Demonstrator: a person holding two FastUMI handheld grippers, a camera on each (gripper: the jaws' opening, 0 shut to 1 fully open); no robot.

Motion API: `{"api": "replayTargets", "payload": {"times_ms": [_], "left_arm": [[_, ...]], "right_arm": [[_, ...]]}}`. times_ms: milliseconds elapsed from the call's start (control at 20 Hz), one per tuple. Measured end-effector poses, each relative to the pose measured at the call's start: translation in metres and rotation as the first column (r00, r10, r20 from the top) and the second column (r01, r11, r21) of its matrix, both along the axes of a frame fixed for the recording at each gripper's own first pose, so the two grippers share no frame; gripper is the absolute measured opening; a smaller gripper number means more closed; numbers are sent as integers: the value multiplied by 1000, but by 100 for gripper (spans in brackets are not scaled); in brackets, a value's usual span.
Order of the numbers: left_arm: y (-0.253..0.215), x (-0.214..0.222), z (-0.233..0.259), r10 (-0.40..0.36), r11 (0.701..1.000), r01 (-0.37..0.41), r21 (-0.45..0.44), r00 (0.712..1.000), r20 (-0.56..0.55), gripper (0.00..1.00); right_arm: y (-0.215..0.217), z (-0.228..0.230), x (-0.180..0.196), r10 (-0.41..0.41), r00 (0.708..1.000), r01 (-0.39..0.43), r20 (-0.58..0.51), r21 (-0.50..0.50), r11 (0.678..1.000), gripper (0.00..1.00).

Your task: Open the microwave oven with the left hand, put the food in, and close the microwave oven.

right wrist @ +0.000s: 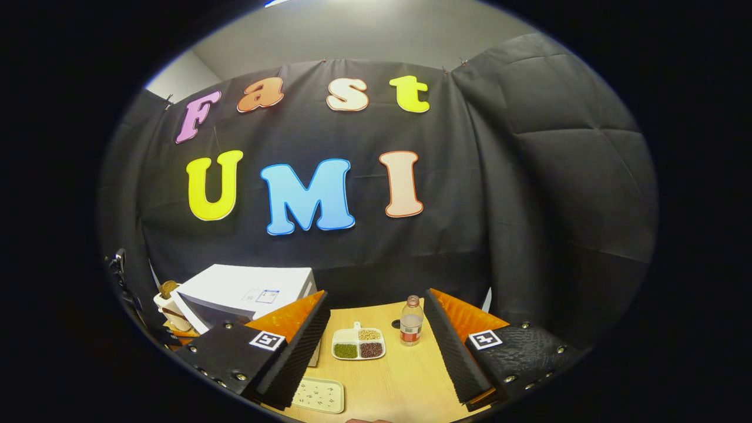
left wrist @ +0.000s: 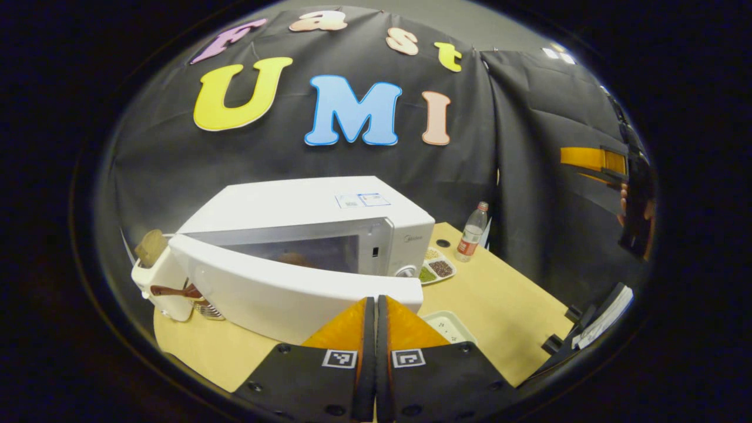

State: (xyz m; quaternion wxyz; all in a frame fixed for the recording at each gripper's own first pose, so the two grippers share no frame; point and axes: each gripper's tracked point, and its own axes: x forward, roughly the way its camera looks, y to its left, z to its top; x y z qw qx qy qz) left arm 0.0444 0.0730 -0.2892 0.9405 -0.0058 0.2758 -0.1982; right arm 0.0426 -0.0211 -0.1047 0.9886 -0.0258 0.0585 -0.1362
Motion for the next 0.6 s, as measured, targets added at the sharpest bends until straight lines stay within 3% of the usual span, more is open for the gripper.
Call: {"api": "replayTargets", "payload": {"times_ms": [600], "left_arm": [[-24, 40, -10, 23, 1000, -23, -10, 999, -23, 8]], "right_arm": [[-7, -5, 12, -3, 1000, 3, -23, 15, 1000, 98]]}}
